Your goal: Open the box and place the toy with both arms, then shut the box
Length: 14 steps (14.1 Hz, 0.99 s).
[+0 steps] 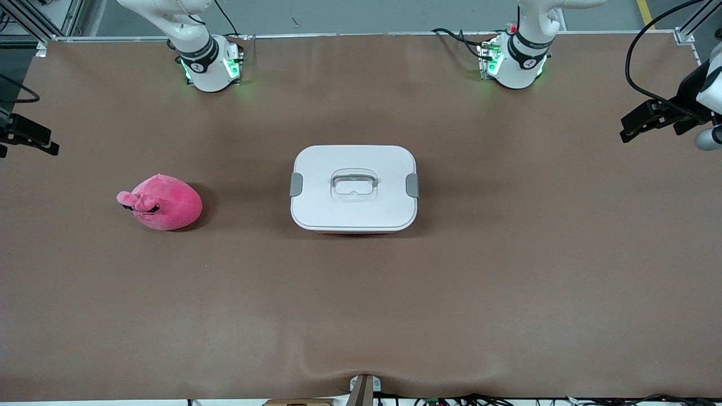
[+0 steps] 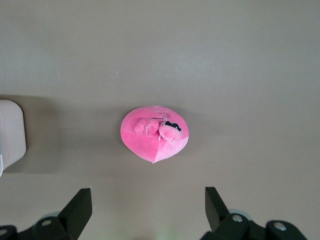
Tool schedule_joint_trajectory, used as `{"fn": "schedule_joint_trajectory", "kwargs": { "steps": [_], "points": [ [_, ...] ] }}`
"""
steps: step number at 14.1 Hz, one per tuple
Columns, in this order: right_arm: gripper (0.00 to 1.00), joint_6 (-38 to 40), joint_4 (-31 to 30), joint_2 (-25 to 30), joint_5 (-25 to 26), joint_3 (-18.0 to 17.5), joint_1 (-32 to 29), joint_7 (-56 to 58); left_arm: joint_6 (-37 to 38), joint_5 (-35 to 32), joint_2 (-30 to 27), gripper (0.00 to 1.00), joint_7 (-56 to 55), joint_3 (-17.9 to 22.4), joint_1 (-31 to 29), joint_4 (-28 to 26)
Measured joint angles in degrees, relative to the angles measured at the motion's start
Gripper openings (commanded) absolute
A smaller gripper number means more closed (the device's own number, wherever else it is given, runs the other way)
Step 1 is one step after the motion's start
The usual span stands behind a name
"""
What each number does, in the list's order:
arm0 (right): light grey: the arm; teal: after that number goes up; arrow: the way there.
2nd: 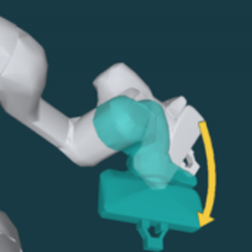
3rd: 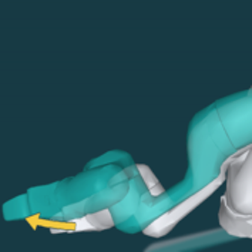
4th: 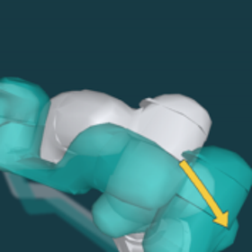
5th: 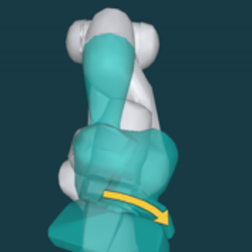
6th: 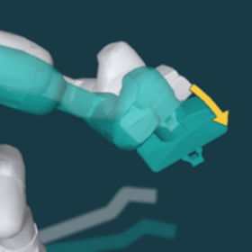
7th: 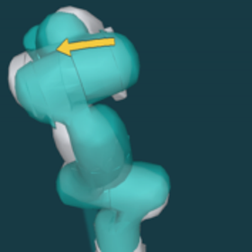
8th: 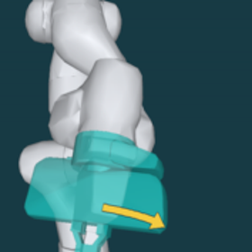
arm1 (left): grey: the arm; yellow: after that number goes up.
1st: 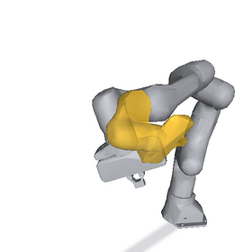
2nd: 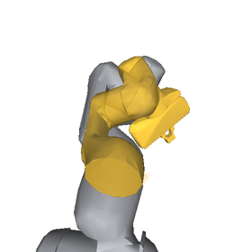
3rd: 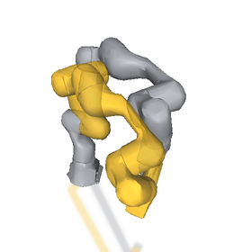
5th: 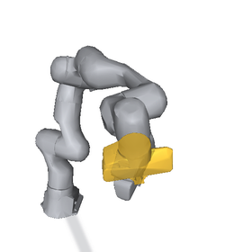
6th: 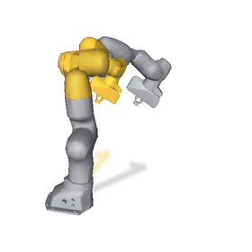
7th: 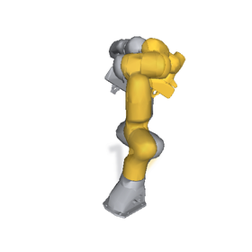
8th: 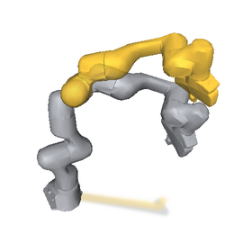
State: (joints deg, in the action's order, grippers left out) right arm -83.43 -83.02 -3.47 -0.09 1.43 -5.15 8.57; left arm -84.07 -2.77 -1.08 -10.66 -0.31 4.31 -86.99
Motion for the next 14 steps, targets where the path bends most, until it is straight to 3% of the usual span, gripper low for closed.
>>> {"fn": "schedule_joint_trajectory", "kwargs": {
  "steps": [14],
  "points": [
    [1.0,-0.2,0.0,-0.15,0.0,1.99,1.6,0.0,-1.84,0.0,2.26,1.0,-1.61,0.03,-0.28,-0.05]
  ]
}}
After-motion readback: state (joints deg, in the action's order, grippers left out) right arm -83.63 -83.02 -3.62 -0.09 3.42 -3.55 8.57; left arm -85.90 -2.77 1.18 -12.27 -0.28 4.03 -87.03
